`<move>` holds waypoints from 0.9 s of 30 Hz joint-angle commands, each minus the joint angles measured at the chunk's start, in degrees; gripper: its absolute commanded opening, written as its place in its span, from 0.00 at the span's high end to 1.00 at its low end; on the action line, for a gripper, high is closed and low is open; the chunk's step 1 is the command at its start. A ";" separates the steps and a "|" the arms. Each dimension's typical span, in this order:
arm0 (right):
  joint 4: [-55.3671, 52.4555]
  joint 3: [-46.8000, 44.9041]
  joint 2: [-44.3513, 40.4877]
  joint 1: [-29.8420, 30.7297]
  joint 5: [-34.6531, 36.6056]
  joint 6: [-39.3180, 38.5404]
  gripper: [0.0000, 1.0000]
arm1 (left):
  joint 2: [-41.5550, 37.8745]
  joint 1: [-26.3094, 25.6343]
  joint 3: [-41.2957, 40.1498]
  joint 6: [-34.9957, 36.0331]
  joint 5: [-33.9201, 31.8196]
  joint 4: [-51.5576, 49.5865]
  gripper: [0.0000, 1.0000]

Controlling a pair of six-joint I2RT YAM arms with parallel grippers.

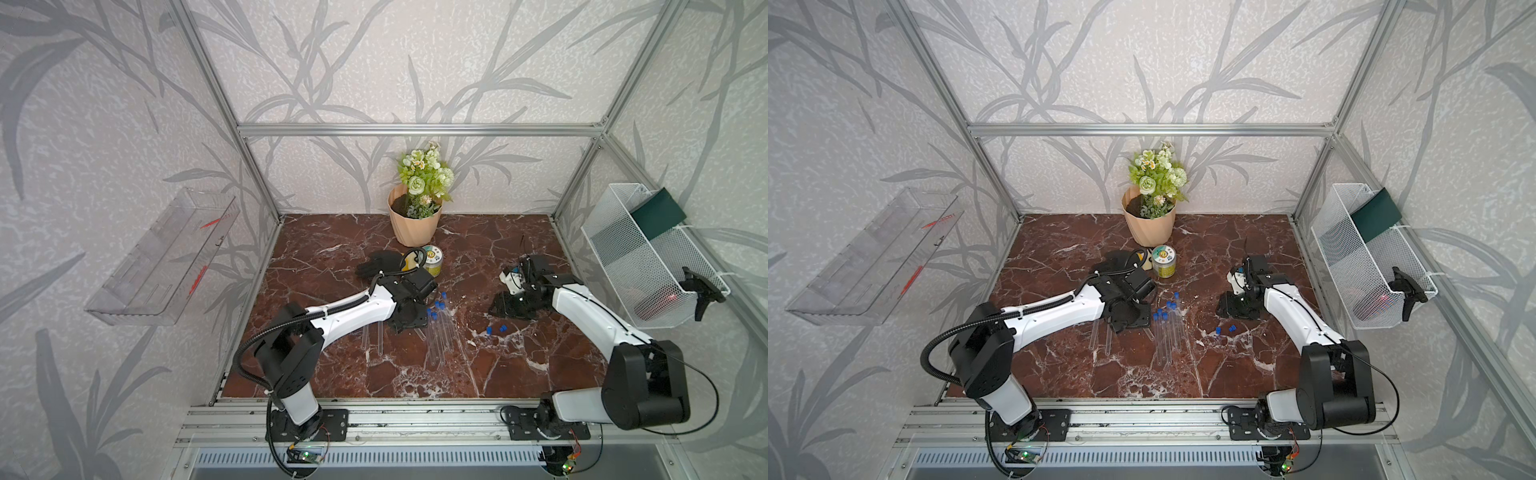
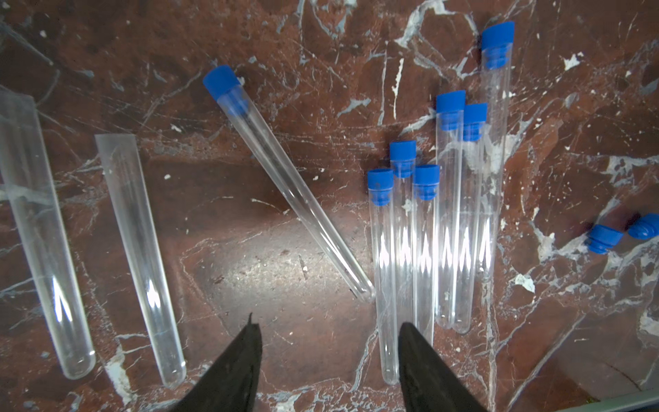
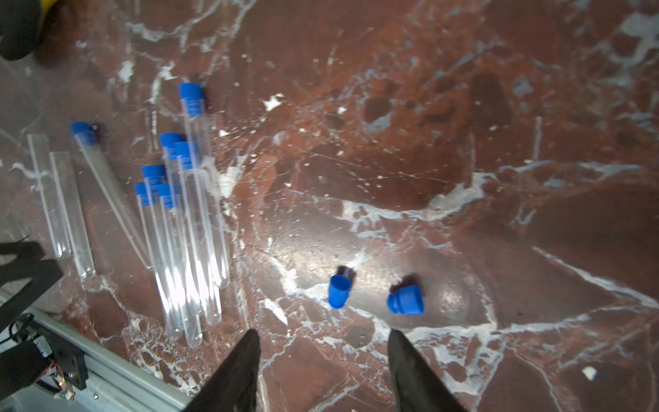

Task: Remove stoppers from test tubes
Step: Pick up the test tube at the center of the board.

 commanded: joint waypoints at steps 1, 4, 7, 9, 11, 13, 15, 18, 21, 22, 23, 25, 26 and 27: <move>-2.19 1.75 -3.48 3.04 -2.91 -0.06 0.35 | 1.48 0.17 2.74 -4.57 -2.52 -2.57 0.39; -0.93 0.68 -6.14 4.76 -3.75 -1.14 0.26 | 2.63 0.09 4.04 -6.78 -3.72 -3.61 0.39; -1.89 0.66 -7.84 4.95 -4.51 -1.71 0.20 | 3.25 0.17 5.49 -8.54 -4.62 -4.98 0.39; -1.90 0.62 -9.22 5.07 -5.40 -1.69 0.17 | 3.89 0.17 6.44 -8.94 -4.69 -5.82 0.39; -1.01 0.60 -10.81 5.93 -5.35 -2.26 0.15 | 4.73 0.35 7.12 -9.37 -4.77 -6.51 0.39; -0.18 0.69 -11.91 6.87 -4.32 -2.96 0.12 | 5.55 0.44 7.12 -9.40 -4.28 -6.39 0.39; 0.14 0.85 -12.23 7.02 -4.31 -3.06 0.10 | 6.38 0.61 7.28 -9.74 -3.90 -6.93 0.40; -0.18 1.54 -11.55 8.01 -5.28 -3.46 0.08 | 6.72 1.11 6.72 -10.82 -4.74 -6.63 0.42; 0.80 1.49 -10.64 9.80 -5.98 -3.50 0.07 | 6.93 2.07 5.77 -11.73 -4.19 -5.53 0.42; 1.13 1.48 -10.20 10.05 -6.56 -3.49 0.07 | 6.89 2.41 5.45 -11.52 -3.82 -4.70 0.42; 1.59 1.55 -9.96 10.09 -7.27 -3.58 0.07 | 7.13 2.78 5.27 -11.34 -3.65 -4.13 0.42; 1.64 2.14 -9.48 10.09 -7.76 -3.61 0.06 | 7.90 3.37 5.48 -11.08 -3.35 -3.47 0.42; 1.34 2.71 -9.10 10.10 -8.04 -3.67 0.06 | 8.38 3.60 5.76 -10.85 -3.19 -3.15 0.42; 1.04 3.16 -8.67 10.09 -8.10 -3.65 0.06 | 8.97 3.76 6.09 -10.66 -3.08 -3.02 0.43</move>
